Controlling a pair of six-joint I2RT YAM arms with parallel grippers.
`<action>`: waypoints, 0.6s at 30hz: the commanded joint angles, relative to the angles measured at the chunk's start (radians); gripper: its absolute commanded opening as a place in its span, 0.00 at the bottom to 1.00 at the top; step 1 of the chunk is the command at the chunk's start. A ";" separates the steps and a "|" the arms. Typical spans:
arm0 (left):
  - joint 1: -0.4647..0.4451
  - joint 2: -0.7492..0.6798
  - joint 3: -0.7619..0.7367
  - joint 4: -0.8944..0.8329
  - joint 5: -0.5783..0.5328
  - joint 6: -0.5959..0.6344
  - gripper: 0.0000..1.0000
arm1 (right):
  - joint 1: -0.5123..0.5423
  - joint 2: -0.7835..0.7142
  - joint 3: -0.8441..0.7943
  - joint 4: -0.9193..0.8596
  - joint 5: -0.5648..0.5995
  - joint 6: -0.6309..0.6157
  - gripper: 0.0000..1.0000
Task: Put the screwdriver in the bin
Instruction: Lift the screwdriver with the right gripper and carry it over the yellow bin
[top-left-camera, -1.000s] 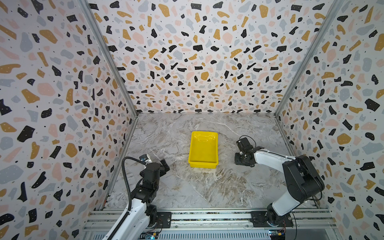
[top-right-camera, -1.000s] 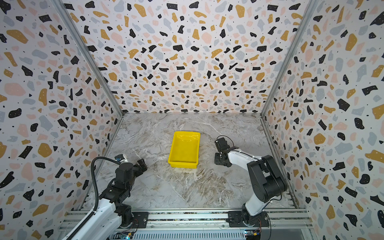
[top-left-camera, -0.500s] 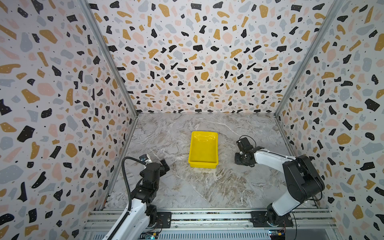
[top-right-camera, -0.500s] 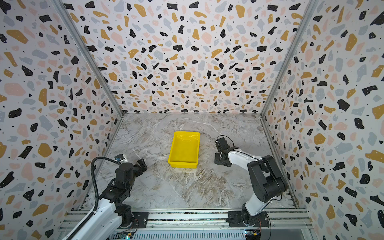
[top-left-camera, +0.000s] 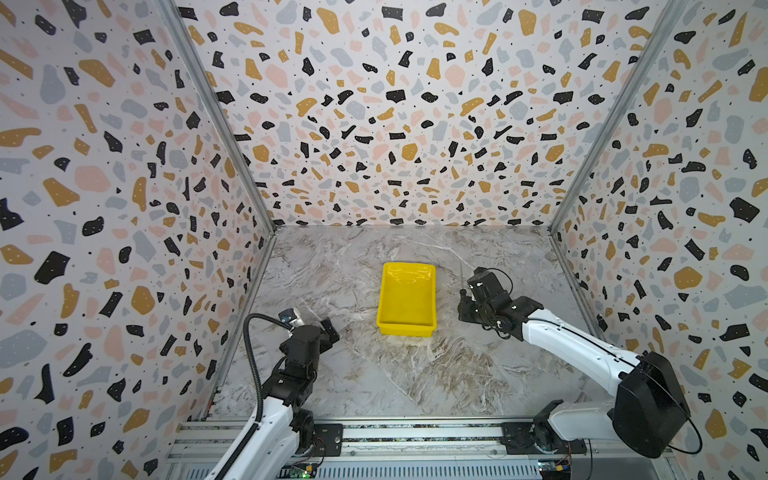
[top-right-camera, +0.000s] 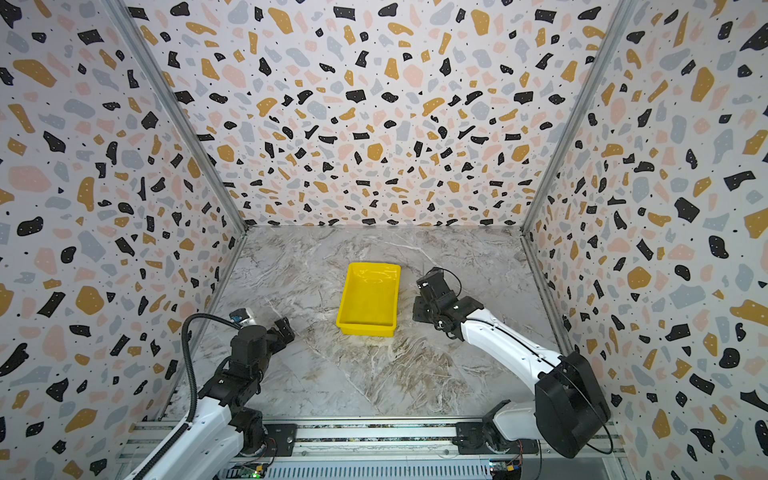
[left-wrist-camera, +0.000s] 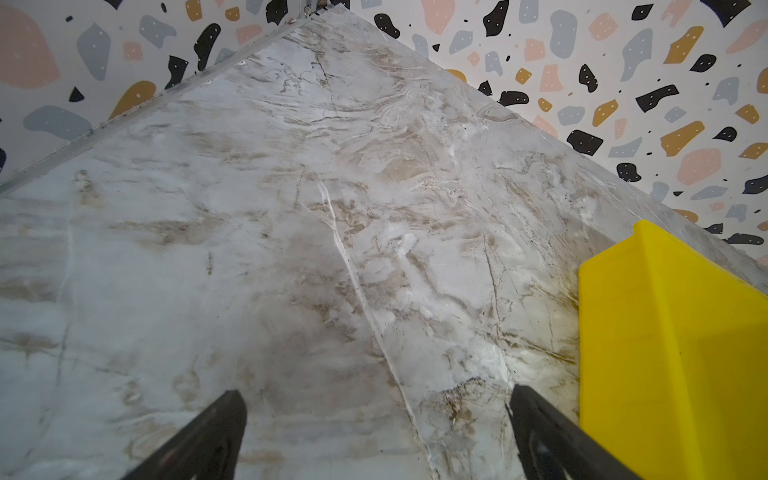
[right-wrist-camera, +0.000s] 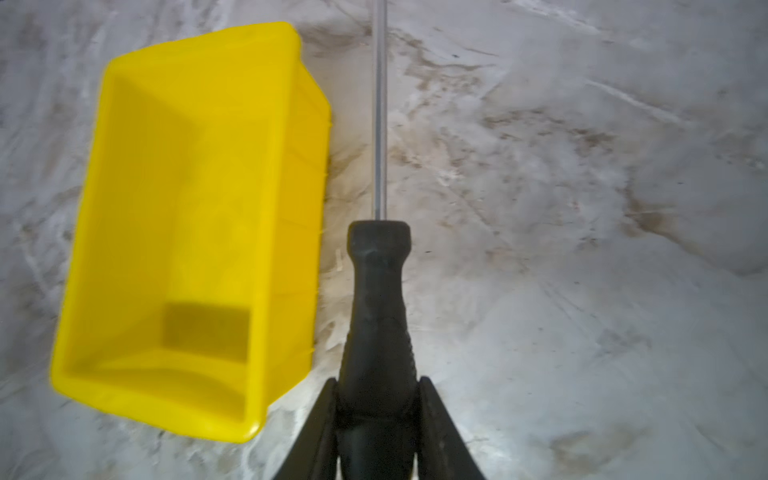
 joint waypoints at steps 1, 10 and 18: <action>0.003 -0.011 0.005 0.024 -0.002 0.002 1.00 | 0.086 0.009 0.074 0.036 0.032 0.121 0.14; 0.002 -0.031 0.001 0.016 -0.007 0.000 1.00 | 0.234 0.209 0.198 0.203 0.036 0.267 0.14; 0.002 -0.035 0.000 0.020 -0.009 0.000 1.00 | 0.234 0.369 0.303 0.242 -0.019 0.296 0.14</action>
